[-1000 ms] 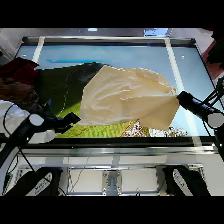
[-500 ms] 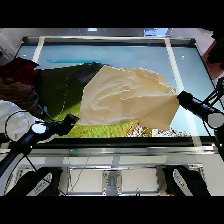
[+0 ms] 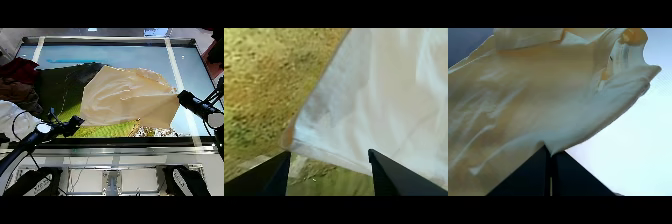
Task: Fold the shirts.
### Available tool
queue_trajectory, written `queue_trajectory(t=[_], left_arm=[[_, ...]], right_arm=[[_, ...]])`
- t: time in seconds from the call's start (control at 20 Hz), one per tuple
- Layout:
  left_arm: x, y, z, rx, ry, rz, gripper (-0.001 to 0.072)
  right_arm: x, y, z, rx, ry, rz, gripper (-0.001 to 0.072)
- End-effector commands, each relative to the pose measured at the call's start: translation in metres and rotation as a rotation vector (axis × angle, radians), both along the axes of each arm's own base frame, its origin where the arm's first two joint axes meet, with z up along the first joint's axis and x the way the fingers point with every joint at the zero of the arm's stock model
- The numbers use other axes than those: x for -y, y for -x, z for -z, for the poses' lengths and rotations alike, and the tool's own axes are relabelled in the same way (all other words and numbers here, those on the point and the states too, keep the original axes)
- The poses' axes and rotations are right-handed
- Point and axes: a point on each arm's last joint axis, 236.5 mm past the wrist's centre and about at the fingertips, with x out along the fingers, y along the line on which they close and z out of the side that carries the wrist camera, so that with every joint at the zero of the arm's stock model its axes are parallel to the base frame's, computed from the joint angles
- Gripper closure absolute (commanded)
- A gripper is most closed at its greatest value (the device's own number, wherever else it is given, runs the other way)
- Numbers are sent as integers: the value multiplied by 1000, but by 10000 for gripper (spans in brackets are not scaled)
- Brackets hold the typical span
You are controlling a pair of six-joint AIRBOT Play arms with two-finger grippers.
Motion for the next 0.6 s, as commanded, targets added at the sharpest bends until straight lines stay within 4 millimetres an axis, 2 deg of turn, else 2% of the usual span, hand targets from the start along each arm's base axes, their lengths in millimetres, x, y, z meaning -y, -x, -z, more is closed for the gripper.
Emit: queue_trajectory(t=[0.0,0.1,0.15,0.2,0.25,0.35,0.45,0.55], left_arm=[[-5,-8,8,8,-23,-39,225],[-16,-19,6,51,-54,-82,450],[-19,-22,5,61,-62,-93,512],[-21,-25,5,68,-63,-108,515],[-22,-28,3,75,-54,-130,668],[-22,-47,-15,139,-47,-140,695],[-9,-85,-67,317,-83,-17,696],[7,-126,-160,587,-138,126,697]], right_arm=[[0,0,-1,2,-1,0,679],[0,0,-1,2,0,-1,679],[0,0,-1,2,0,-1,679],[0,0,-1,2,0,-1,679],[-1,0,0,0,0,-2,679],[-2,2,1,-11,-6,-7,679],[-5,8,-2,-12,42,-52,680],[-10,21,-23,18,119,-111,680]])
